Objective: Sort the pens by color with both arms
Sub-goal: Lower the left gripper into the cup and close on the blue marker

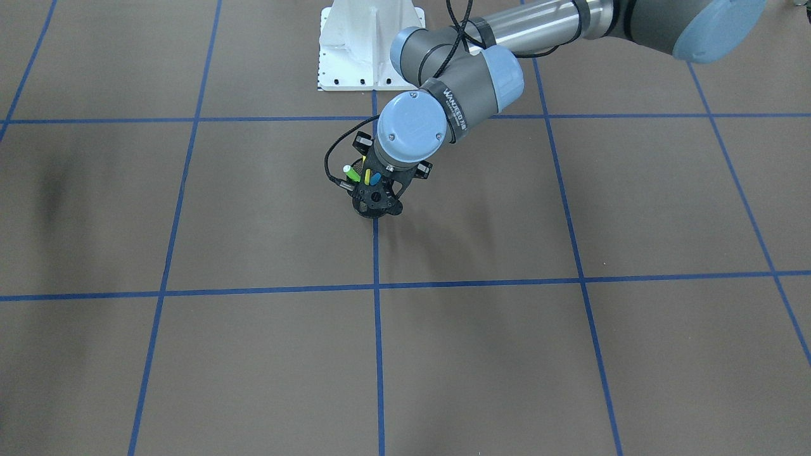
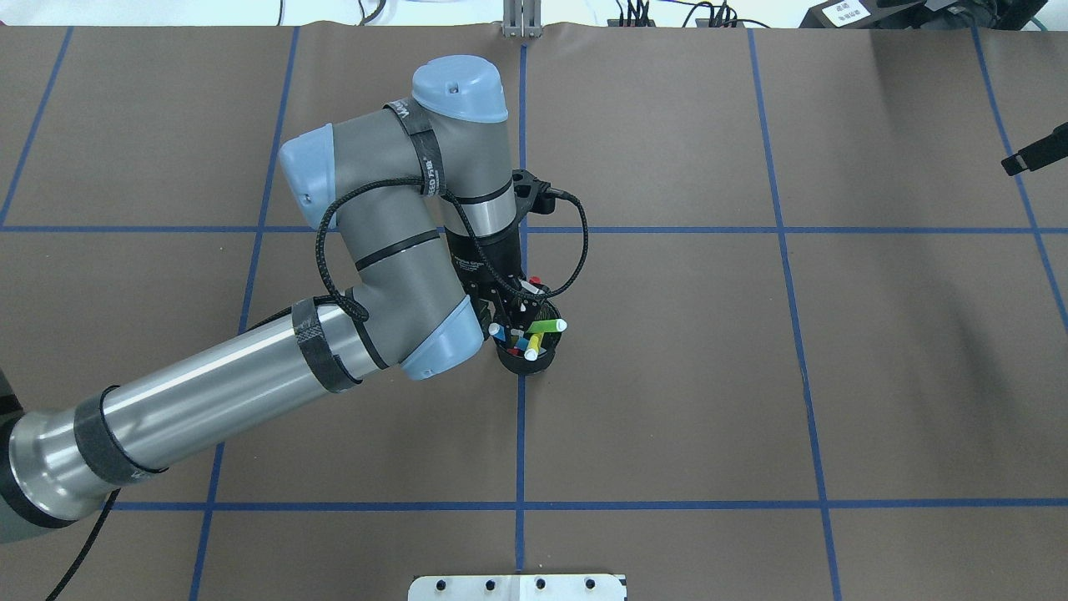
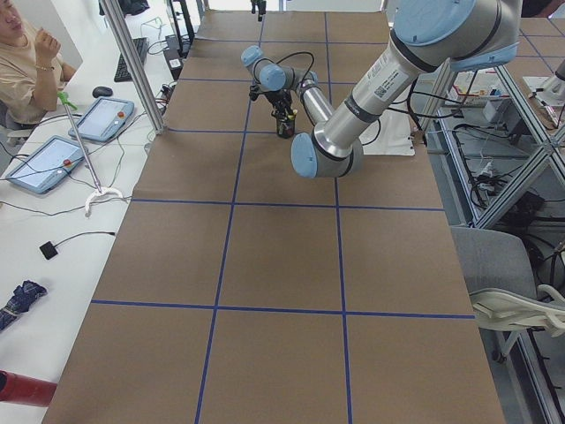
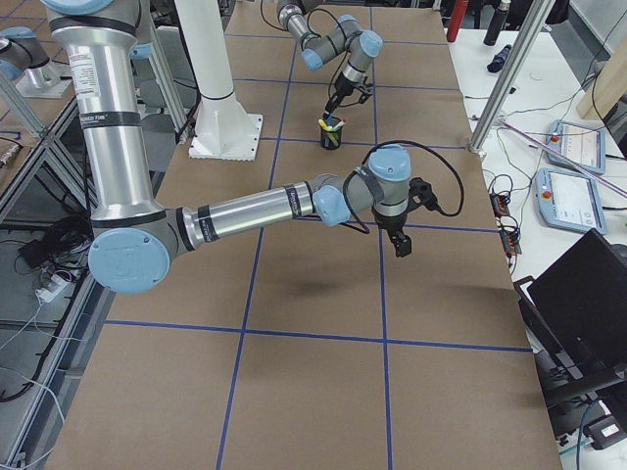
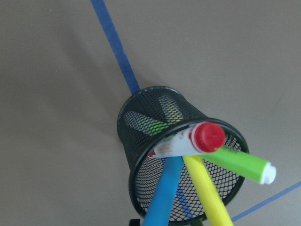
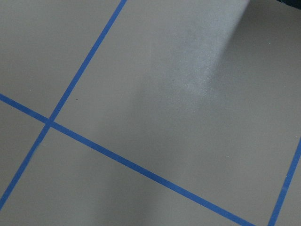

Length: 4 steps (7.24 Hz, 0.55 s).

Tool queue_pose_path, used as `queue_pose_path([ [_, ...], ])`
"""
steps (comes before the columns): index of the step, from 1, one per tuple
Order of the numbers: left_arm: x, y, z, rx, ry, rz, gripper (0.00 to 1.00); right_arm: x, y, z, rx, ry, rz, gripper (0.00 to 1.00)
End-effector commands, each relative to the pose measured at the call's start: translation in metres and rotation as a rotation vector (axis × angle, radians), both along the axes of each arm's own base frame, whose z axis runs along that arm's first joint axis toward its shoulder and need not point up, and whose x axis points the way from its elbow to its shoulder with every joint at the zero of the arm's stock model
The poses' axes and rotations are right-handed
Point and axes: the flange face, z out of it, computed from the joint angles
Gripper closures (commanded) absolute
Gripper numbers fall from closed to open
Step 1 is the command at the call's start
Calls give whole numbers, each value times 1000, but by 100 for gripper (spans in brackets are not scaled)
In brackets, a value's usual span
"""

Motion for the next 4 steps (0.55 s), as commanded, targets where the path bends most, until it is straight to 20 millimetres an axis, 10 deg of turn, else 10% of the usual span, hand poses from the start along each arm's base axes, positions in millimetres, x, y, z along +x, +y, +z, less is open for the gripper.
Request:
queue_pose_path([
  [1,1,-1,1,6,1,1,67,0,0,0,0,0,0,0],
  [4,-4,1,-10,20,20,-2,96,0,0,0,0,0,0,0],
])
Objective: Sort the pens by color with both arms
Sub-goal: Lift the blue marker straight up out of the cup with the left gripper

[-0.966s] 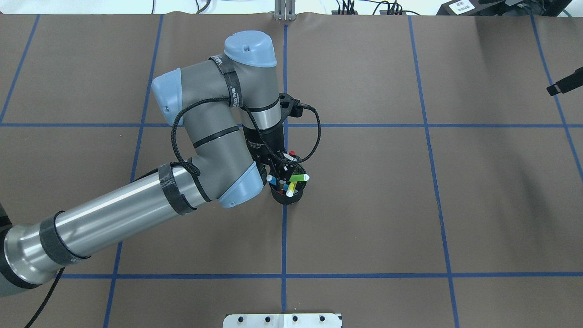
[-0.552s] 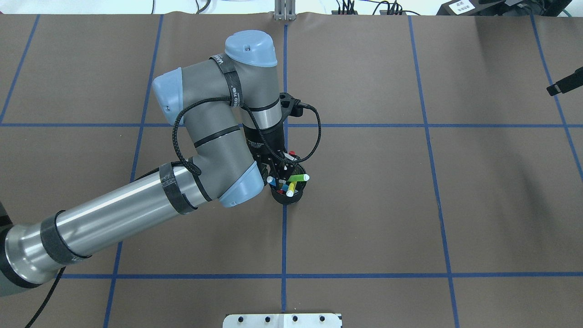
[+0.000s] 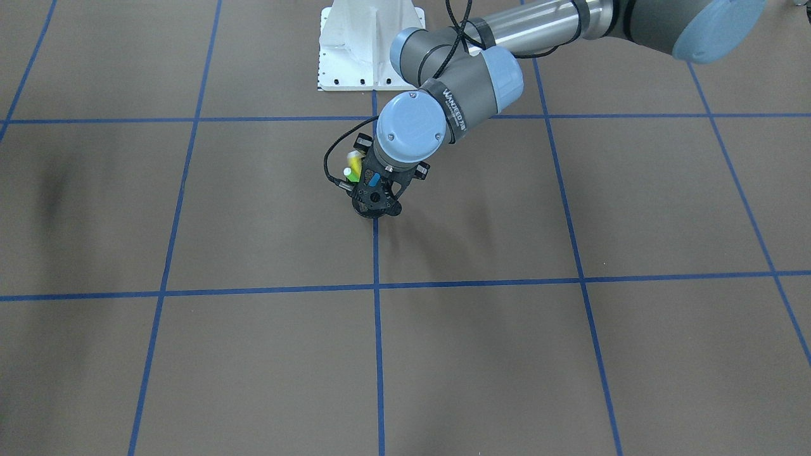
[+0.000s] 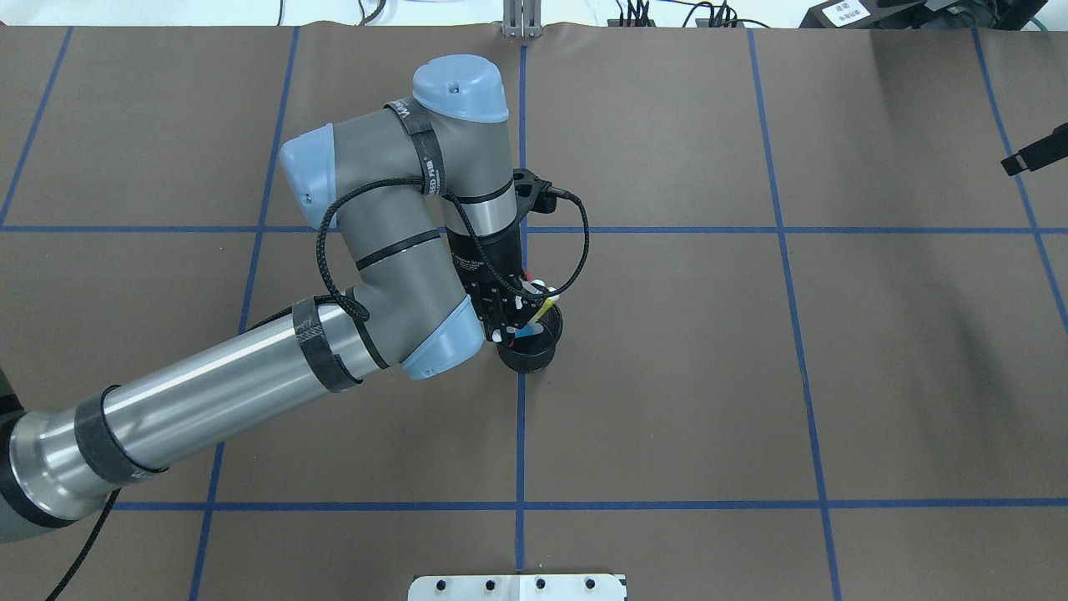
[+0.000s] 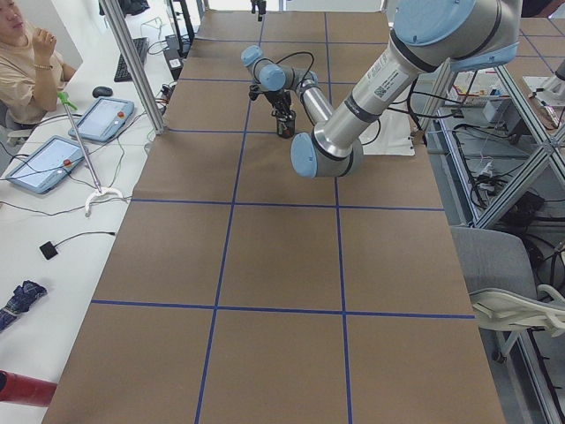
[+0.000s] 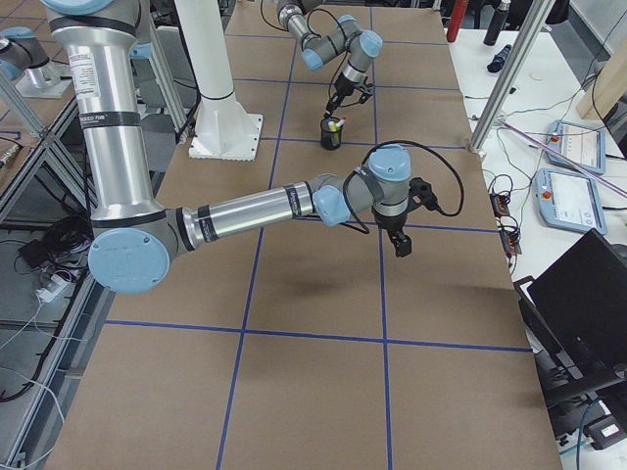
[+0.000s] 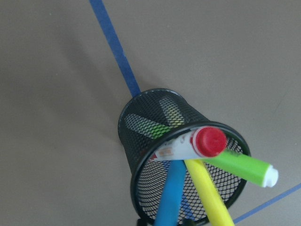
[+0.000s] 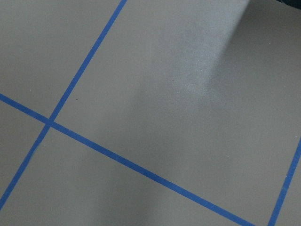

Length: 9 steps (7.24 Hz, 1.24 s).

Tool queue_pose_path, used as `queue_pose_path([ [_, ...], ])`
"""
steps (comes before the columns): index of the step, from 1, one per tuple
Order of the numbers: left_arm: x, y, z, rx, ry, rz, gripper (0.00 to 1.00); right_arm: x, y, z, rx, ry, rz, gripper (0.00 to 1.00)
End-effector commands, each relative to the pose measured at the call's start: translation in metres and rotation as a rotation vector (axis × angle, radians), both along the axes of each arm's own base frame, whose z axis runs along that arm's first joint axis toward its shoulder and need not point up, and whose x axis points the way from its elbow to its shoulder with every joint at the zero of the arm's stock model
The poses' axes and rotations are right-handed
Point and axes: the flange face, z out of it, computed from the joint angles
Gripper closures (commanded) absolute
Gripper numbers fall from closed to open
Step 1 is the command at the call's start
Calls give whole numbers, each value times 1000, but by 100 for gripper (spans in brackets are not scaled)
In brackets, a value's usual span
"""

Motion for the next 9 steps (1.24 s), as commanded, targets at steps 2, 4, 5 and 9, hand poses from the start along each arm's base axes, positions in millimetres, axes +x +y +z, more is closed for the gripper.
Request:
queue_pose_path([
  [2,-28,3,-33,35,57,-28,99,0,-1,-3,4,-1,0,0],
  [4,-50,-6,-44,46,79,-58,100,-1,-3,-4,6,-2,1,0],
  [5,-69,-10,-54,62,102,-79,100,-1,-3,-4,7,-1,2,0],
  [9,-134,-23,-88,-25,175,-170,100,-1,-5,-8,13,-2,2,0],
])
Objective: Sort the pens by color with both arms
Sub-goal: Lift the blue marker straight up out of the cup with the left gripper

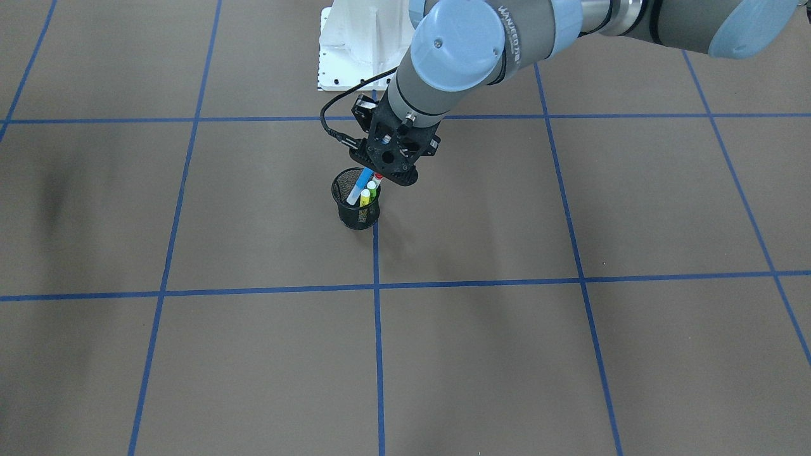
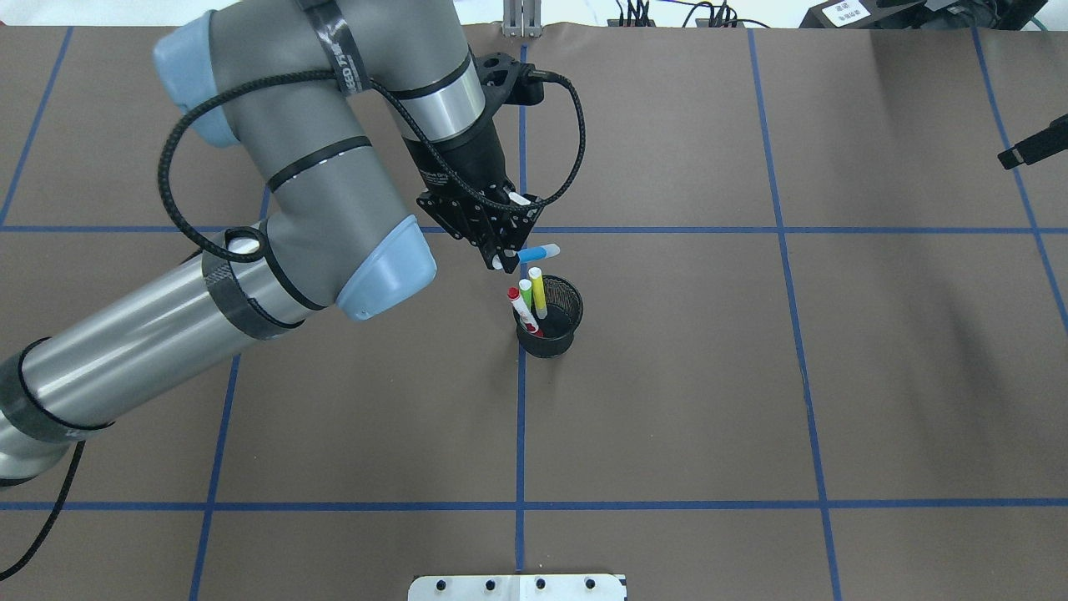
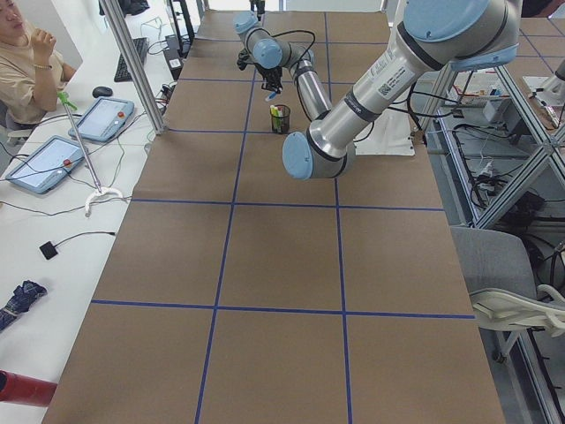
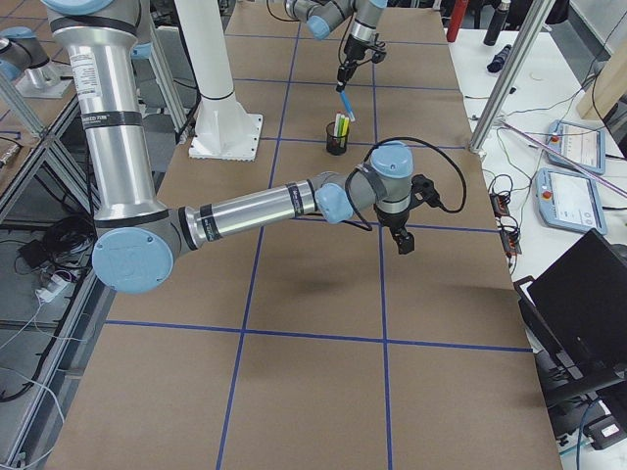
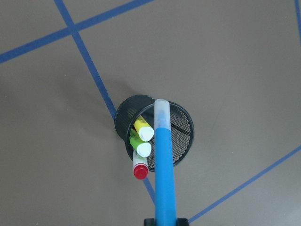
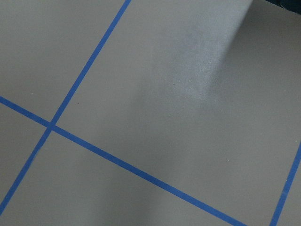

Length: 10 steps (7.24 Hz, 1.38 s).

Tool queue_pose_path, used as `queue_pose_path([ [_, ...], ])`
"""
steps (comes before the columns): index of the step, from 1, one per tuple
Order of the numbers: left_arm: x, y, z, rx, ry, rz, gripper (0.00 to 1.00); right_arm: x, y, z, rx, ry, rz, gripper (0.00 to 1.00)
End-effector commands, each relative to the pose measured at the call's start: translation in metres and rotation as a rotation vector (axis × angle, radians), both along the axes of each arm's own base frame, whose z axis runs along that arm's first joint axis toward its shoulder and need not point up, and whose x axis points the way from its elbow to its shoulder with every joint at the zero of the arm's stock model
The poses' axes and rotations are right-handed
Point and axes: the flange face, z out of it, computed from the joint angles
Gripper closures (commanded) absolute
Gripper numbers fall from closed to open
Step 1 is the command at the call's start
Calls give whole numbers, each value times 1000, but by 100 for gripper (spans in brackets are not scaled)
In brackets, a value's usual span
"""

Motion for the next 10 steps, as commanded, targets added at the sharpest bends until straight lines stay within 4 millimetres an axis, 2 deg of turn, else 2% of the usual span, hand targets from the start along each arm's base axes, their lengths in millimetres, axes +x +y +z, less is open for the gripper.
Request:
queue_pose_path([
  [1,-22,-2,-16,-102,26,-86,100,0,0,-1,1,0,0,0],
  [3,-23,-12,-22,-252,15,-325,100,0,0,0,0,0,0,0],
  [4,-15,-27,-18,-307,32,-440,100,0,0,0,0,0,0,0],
  [6,22,-75,12,-300,113,-619,100,-1,0,0,0,0,-2,0],
  [7,45,-96,7,-272,127,-668,100,-1,0,0,0,0,-2,0],
  [8,73,-112,-13,-242,112,-737,100,-1,-1,-1,1,0,-2,0],
  [10,132,-116,-14,-177,132,-806,100,-1,-1,0,-5,-1,2,0],
])
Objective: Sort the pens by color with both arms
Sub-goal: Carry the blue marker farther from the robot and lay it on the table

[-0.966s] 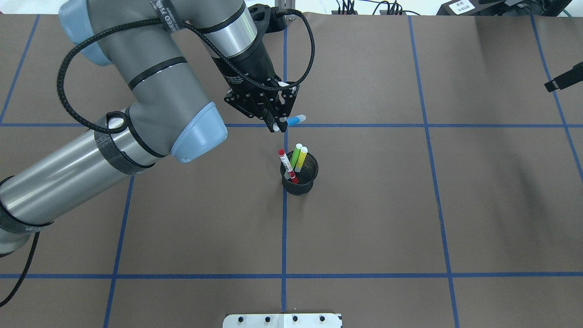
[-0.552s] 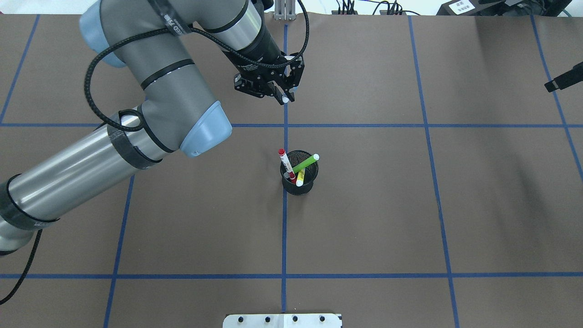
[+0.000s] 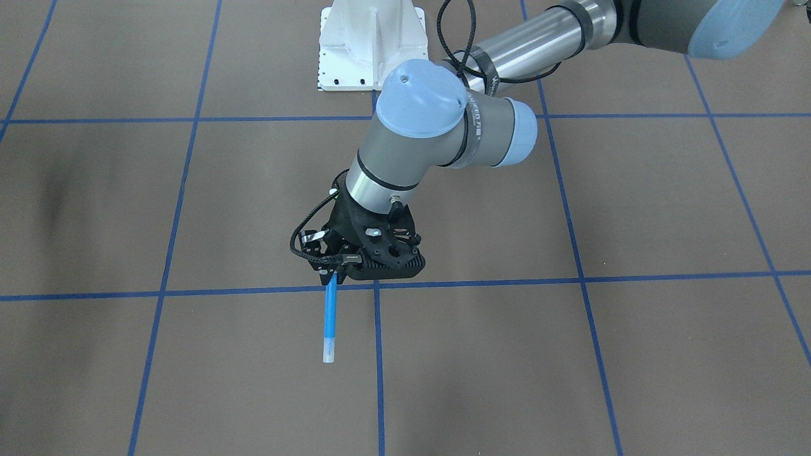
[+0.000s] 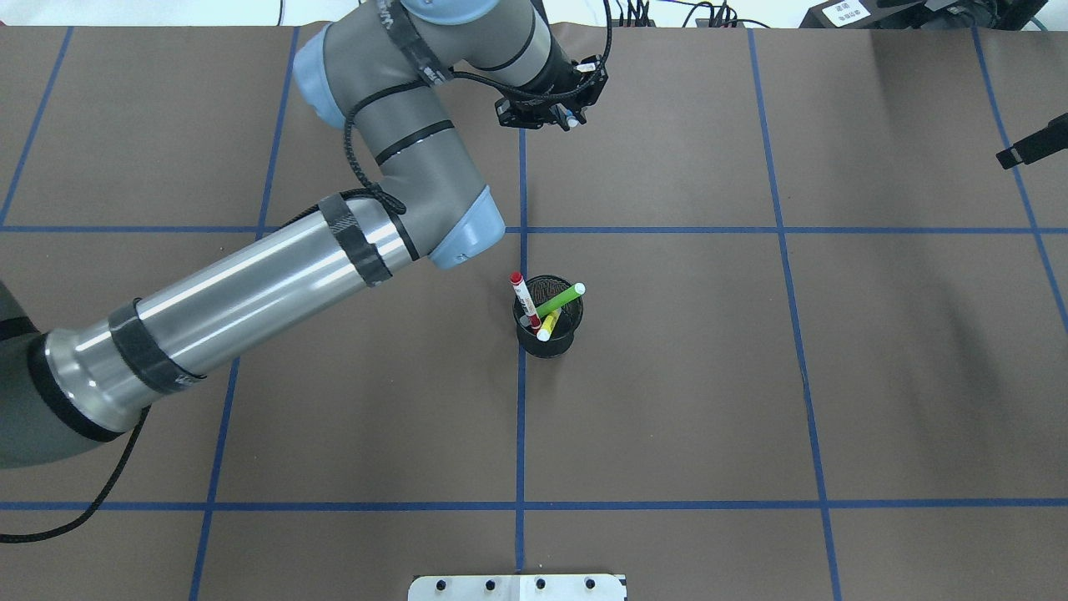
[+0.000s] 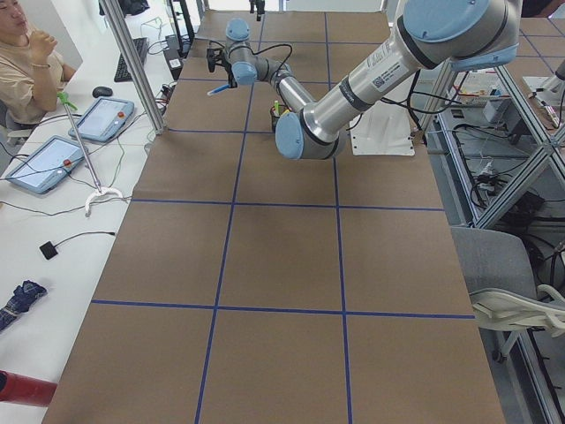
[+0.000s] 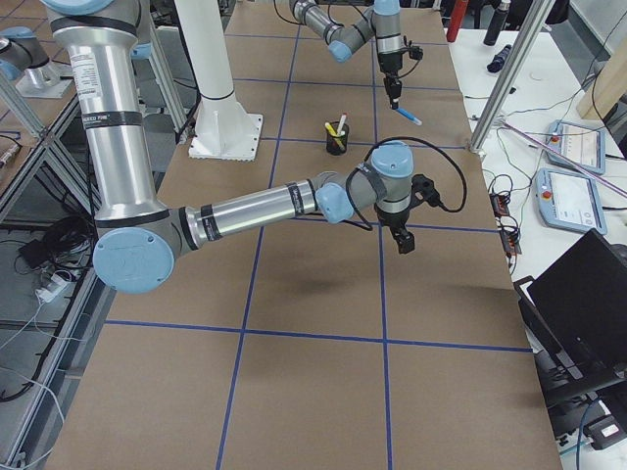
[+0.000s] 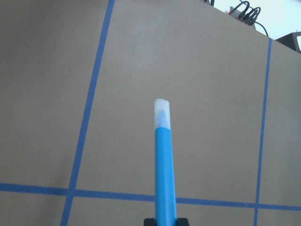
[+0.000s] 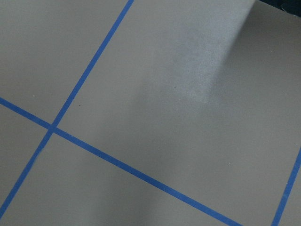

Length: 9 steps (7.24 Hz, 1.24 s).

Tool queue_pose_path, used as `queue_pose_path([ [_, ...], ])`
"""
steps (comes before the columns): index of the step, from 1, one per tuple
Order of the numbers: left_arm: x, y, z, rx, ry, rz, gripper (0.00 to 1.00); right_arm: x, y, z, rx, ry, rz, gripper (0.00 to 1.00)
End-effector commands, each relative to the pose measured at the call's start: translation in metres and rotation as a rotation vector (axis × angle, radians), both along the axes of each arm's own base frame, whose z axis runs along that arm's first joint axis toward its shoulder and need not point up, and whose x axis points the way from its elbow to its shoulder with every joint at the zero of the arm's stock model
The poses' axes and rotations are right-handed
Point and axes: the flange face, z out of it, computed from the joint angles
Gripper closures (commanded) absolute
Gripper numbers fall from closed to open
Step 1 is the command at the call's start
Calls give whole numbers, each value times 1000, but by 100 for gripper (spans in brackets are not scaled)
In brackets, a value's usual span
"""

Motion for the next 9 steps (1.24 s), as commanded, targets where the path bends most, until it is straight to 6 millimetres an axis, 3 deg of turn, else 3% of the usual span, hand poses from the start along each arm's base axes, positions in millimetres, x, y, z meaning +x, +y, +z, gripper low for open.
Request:
queue_pose_path([
  [1,67,3,4,58,-31,-86,100,0,0,3,-8,0,3,0],
  [3,117,34,32,76,-94,-103,100,0,0,1,-7,-1,4,0],
  [4,132,46,35,95,-112,-106,100,-1,0,3,-9,0,2,0],
  [5,139,55,32,102,-111,-94,100,0,0,2,-8,0,4,0],
  [9,158,54,18,131,-134,-148,100,-2,0,1,-6,-1,1,0],
])
